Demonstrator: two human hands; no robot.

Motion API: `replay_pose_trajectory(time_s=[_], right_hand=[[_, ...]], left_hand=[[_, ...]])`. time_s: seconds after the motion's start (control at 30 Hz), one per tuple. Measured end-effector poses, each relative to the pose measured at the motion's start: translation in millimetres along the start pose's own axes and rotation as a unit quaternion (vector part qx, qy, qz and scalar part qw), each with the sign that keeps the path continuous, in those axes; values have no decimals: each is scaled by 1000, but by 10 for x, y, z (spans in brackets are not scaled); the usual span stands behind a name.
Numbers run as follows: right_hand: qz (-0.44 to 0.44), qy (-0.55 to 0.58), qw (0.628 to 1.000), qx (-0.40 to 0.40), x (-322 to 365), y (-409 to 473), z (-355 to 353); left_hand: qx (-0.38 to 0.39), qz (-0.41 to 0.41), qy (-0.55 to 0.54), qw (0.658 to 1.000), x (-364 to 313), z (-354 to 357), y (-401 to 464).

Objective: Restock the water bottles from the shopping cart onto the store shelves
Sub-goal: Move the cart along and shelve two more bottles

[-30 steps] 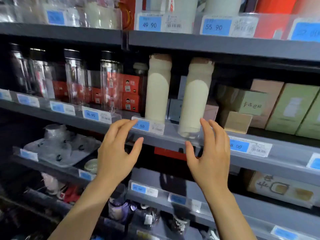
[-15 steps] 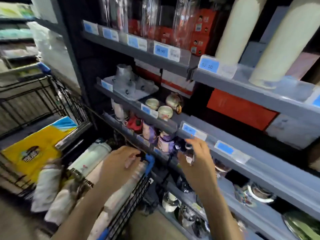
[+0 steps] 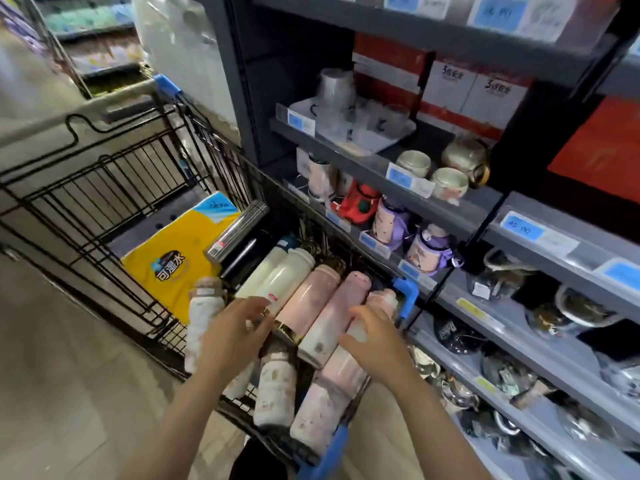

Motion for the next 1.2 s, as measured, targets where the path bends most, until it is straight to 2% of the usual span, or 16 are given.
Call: replay_pose_trajectory(time_s=[0.27, 0.47, 0.57, 0.77, 0.97, 1.2], right_hand=[[145, 7, 989, -14, 405, 326, 684], [215, -1, 976, -41, 459, 426, 881], [240, 0, 969, -50, 438, 438, 923], [257, 9, 963, -86, 449, 513, 993], [257, -12, 959, -121, 672, 838, 1067], [277, -103, 943, -153, 889, 1371, 1312]], left_hand=[[115, 36, 13, 993, 835, 120, 973], [164, 61, 13, 984, 949, 610, 1380], [189, 44, 29, 980, 1001, 874, 1442], [182, 37, 55, 981, 1129, 1072, 1428], [182, 24, -5, 983, 1159, 986, 1520], [107, 17, -78, 991, 1483, 444, 1358]])
Point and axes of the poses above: each hand's wrist, its own y-axis towards the middle knuckle, its own z-axis out of the palm, x = y × z, the point moved 1 cm from there along y, towards the middle knuckle, and after that the axes turned 8 degrees about z, right-handed, at the moved point
